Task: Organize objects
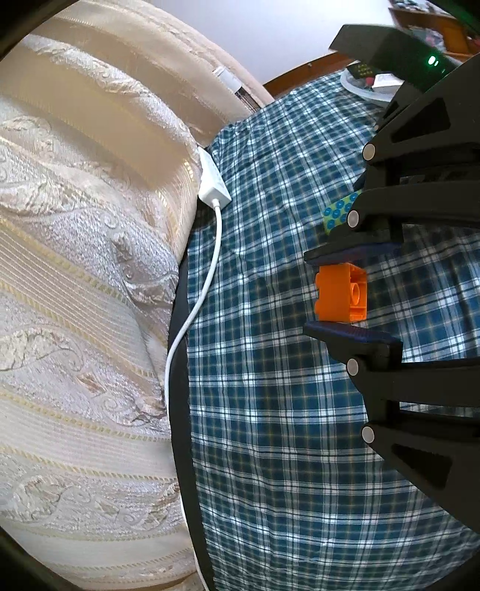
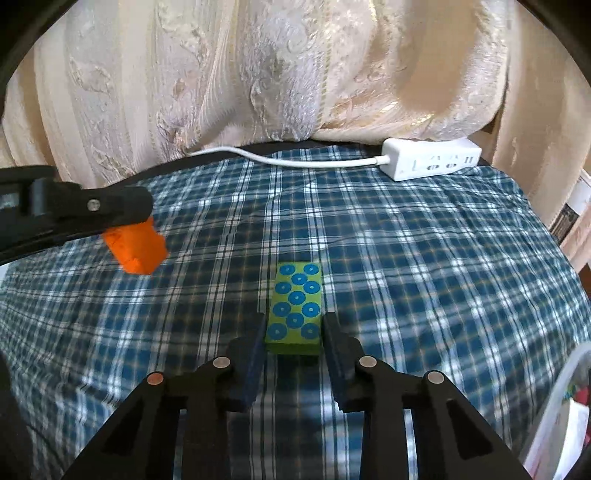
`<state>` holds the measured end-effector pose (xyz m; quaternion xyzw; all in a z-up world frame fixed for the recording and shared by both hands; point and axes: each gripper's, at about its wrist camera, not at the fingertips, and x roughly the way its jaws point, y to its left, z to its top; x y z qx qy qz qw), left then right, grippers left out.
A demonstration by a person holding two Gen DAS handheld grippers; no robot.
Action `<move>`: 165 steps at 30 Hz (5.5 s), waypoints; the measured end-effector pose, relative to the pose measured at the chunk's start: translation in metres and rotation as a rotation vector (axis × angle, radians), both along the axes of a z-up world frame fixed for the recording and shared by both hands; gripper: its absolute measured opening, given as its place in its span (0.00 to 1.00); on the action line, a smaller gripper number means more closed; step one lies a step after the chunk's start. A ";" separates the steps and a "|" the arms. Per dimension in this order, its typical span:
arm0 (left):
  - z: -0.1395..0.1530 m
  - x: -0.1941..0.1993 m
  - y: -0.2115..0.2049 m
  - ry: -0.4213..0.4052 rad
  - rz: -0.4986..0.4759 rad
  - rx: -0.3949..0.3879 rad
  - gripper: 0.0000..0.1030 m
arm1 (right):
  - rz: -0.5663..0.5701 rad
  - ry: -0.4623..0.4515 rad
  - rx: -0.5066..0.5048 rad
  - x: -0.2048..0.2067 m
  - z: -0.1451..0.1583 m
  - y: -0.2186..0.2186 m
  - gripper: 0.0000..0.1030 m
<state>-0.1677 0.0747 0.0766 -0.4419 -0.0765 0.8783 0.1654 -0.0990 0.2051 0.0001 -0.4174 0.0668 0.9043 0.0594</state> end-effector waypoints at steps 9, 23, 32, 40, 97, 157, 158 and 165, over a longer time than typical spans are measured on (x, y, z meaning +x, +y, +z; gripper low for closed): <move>0.012 0.015 0.017 0.027 -0.065 0.019 0.32 | -0.037 0.091 -0.031 0.053 0.033 0.009 0.30; 0.033 0.049 0.046 0.080 -0.180 0.032 0.32 | -0.216 0.202 -0.032 0.144 0.072 0.060 0.30; 0.033 0.072 0.074 0.097 -0.264 0.009 0.31 | -0.425 0.234 -0.012 0.218 0.078 0.117 0.30; 0.033 0.095 0.095 0.108 -0.328 -0.004 0.31 | -0.584 0.214 0.001 0.260 0.063 0.157 0.30; 0.017 0.151 0.269 -0.018 -0.594 -0.043 0.32 | -0.540 0.350 -0.140 0.300 0.045 0.216 0.66; 0.023 0.222 0.168 0.316 -0.460 -0.211 0.80 | -0.475 0.205 0.070 0.314 0.050 0.096 0.99; 0.023 0.222 0.168 0.317 -0.463 -0.211 0.80 | -0.477 0.203 0.068 0.314 0.049 0.097 0.99; 0.023 0.226 0.170 0.315 -0.478 -0.218 0.85 | -0.481 0.195 0.067 0.314 0.047 0.099 0.99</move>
